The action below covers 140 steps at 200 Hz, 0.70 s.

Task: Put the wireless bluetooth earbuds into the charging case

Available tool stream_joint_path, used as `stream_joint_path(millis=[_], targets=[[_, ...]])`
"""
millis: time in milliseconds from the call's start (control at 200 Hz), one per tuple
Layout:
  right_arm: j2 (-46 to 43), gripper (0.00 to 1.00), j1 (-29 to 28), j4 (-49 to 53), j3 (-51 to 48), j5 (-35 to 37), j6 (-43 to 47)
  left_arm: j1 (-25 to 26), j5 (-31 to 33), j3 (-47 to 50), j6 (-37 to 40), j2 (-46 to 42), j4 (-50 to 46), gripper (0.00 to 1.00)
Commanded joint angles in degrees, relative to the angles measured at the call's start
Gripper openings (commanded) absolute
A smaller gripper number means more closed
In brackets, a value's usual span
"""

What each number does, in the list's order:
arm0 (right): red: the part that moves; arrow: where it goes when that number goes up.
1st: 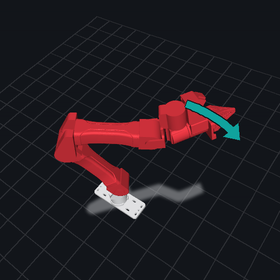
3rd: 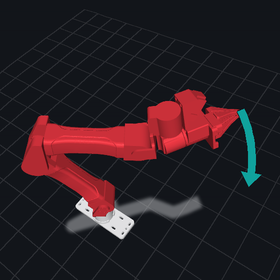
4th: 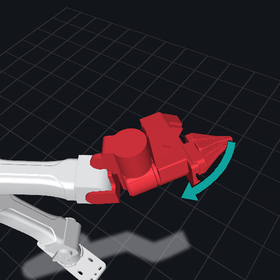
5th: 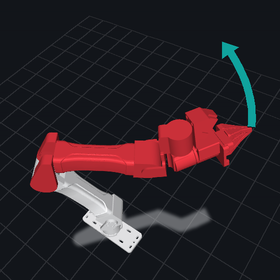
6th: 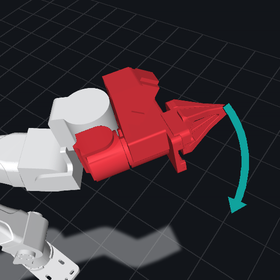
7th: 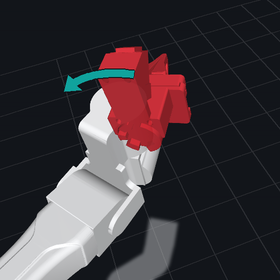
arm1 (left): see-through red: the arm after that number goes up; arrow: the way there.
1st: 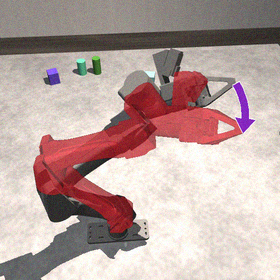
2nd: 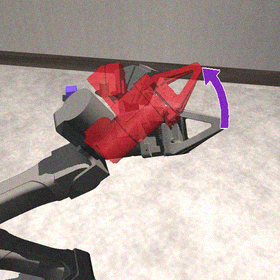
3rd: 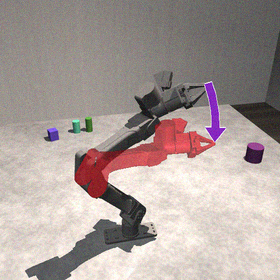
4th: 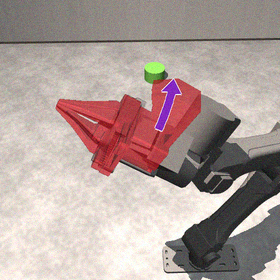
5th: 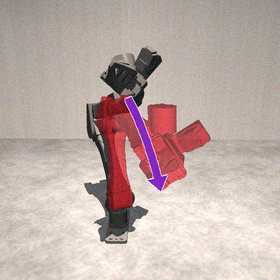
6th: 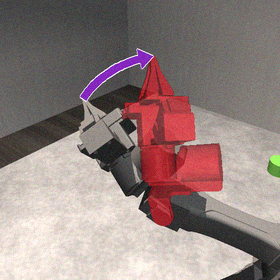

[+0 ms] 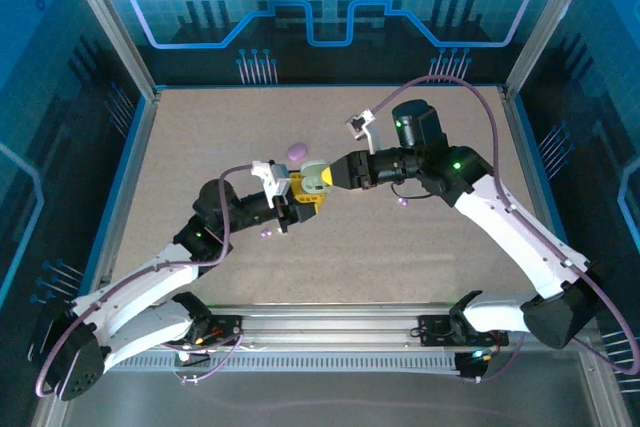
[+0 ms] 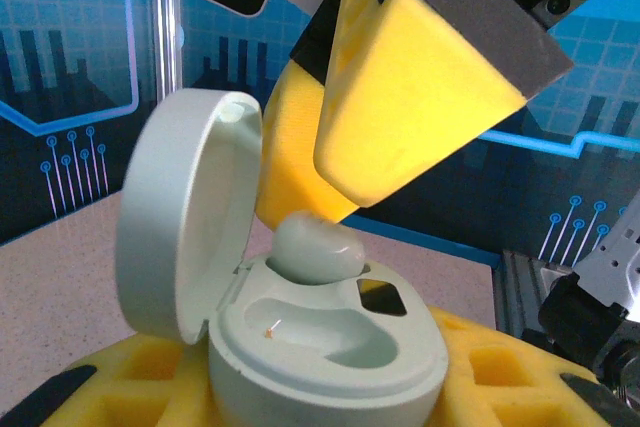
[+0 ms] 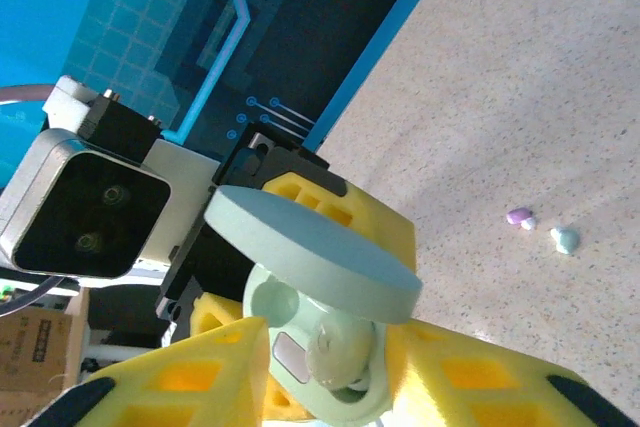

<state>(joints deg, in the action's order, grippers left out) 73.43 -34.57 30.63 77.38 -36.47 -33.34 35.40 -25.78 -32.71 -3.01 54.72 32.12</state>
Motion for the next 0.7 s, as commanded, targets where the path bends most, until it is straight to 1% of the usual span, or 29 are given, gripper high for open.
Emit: stream_joint_path(millis=[0,165,310,380,460,520,570,625,695], targets=[[-3.02,0.42,-0.59,-0.24,0.25,2.46,0.38,0.25,-0.37,0.10,0.46,-1.72,3.36,0.26],[-5.46,0.43,-0.50,-1.80,-0.53,3.36,0.79,0.33,-0.32,0.19,0.53,-2.02,3.17,0.26],[-8.25,0.45,0.09,-4.26,-3.01,6.43,0.52,0.27,0.52,0.37,0.67,-2.63,2.79,0.26],[-10.29,0.45,0.53,-5.45,-5.13,10.18,0.15,0.21,1.26,0.37,0.58,-3.16,2.17,0.26],[-12.34,0.45,1.74,-4.99,-8.02,16.23,-0.69,0.25,2.45,0.45,0.59,-4.07,1.46,0.25],[-12.78,0.44,3.50,-4.50,-10.29,18.48,-2.04,0.26,3.48,0.70,0.61,-5.03,1.40,0.25],[-12.33,0.43,5.25,-4.44,-12.11,18.42,-3.79,0.25,4.64,0.80,0.80,-5.96,1.07,0.24],[-10.76,0.42,7.31,-5.14,-14.22,16.37,-5.88,0.25,5.70,0.90,1.19,-7.17,0.43,0.24],[-8.02,0.42,8.11,-5.59,-15.87,15.23,-7.14,0.23,6.88,0.81,1.95,-8.59,-0.94,0.24]])
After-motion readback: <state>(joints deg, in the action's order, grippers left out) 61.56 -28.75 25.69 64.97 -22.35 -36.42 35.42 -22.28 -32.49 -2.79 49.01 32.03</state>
